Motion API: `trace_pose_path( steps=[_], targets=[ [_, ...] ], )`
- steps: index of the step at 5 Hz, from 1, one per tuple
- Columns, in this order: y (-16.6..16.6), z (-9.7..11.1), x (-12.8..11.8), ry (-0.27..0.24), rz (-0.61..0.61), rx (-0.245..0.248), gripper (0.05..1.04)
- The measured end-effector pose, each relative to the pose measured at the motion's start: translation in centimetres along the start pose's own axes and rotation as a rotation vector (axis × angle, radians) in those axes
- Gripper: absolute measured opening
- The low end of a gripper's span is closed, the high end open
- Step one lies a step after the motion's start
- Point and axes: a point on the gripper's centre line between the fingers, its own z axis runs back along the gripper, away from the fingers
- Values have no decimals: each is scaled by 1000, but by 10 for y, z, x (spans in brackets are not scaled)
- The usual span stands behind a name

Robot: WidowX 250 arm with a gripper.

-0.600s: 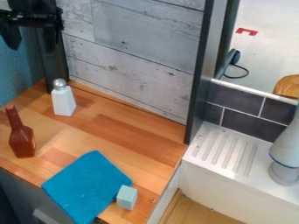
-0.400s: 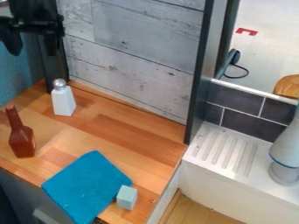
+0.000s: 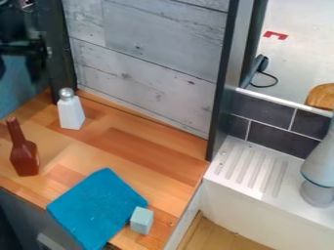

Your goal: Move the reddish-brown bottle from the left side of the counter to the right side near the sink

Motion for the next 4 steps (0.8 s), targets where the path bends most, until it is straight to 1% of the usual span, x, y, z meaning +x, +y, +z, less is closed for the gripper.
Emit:
trace_pose_path(
  steps=[1,2,4],
  targets=[
    [11,-6,-5,6,-7,3,1001],
    [18,-11,-8,-2,-10,8,1001],
    [20,-41,-24,50,-21,25,1001]
  ],
)
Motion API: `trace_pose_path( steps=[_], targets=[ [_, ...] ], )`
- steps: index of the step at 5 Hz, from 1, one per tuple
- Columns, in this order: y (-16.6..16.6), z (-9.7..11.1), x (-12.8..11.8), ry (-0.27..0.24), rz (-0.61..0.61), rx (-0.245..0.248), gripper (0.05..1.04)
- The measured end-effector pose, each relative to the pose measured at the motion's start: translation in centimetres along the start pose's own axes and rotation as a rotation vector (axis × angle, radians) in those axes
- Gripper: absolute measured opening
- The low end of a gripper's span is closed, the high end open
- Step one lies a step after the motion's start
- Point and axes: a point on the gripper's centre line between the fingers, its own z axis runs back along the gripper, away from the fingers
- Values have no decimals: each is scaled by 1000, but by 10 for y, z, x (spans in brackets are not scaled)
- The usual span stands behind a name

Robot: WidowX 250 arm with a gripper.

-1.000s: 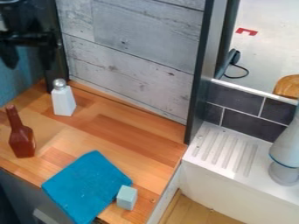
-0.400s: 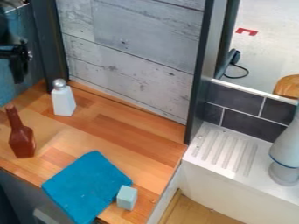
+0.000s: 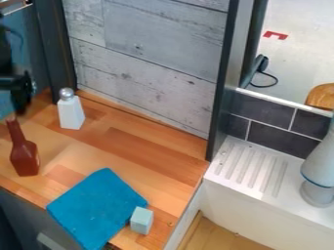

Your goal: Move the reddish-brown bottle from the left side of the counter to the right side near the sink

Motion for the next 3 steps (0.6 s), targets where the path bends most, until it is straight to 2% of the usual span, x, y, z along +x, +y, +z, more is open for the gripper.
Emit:
trace_pose_path(
  steps=[2,3],
  targets=[
    [0,-26,-10,37,15,18,1001],
    [0,-35,-10,39,49,26,952]
  ],
)
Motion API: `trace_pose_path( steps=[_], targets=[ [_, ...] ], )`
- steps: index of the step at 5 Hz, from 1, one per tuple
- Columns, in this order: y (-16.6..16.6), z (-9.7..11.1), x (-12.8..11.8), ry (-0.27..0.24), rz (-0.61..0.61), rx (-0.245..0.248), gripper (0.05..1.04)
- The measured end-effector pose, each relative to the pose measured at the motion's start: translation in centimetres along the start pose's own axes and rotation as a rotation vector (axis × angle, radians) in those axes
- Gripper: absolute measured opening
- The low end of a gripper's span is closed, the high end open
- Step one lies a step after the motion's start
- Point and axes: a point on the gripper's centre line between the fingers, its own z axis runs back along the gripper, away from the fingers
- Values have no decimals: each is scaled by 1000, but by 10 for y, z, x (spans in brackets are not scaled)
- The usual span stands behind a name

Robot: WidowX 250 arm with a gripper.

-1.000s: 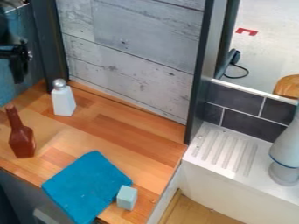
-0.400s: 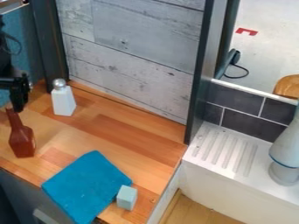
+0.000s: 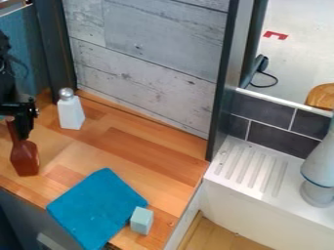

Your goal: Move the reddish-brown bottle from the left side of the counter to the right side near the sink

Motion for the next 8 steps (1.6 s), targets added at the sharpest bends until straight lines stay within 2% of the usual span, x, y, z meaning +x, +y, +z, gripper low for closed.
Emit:
trace_pose_path(
  steps=[1,2,3,4,5,6,7,8],
  targets=[
    [-3,-3,2,-24,51,5,693],
    [-8,-4,1,-12,64,1,444],
    [-14,0,0,15,70,-10,332],
    [-34,26,14,-14,42,-21,331],
    [-81,63,34,-49,-28,-46,331],
    [-127,81,41,-57,-119,-94,331],
    [-169,70,41,-15,-178,-109,331],
    [-200,49,34,27,-226,-129,331]
  ],
)
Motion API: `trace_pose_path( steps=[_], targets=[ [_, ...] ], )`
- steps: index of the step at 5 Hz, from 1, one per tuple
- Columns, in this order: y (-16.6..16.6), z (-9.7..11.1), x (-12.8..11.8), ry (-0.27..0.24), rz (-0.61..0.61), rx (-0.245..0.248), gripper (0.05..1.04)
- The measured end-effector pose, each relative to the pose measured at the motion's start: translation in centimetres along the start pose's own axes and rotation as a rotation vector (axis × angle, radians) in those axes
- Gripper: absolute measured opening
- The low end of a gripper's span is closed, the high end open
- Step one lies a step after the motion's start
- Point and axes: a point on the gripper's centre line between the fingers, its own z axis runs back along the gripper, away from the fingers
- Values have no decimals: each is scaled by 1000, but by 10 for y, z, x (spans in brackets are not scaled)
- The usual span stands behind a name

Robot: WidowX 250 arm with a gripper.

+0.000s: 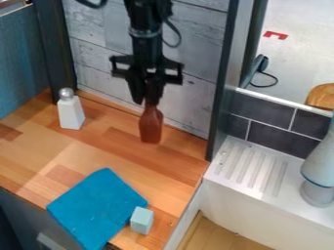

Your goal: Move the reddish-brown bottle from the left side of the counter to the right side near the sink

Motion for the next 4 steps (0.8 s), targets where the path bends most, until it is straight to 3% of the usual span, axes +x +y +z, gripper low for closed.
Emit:
trace_pose_path(
  steps=[1,2,4],
  targets=[
    [-12,-24,-1,28,-25,-3,331],
    [-22,-36,-2,29,-53,14,394],
    [-18,-42,-15,48,-82,17,972]
  ],
)
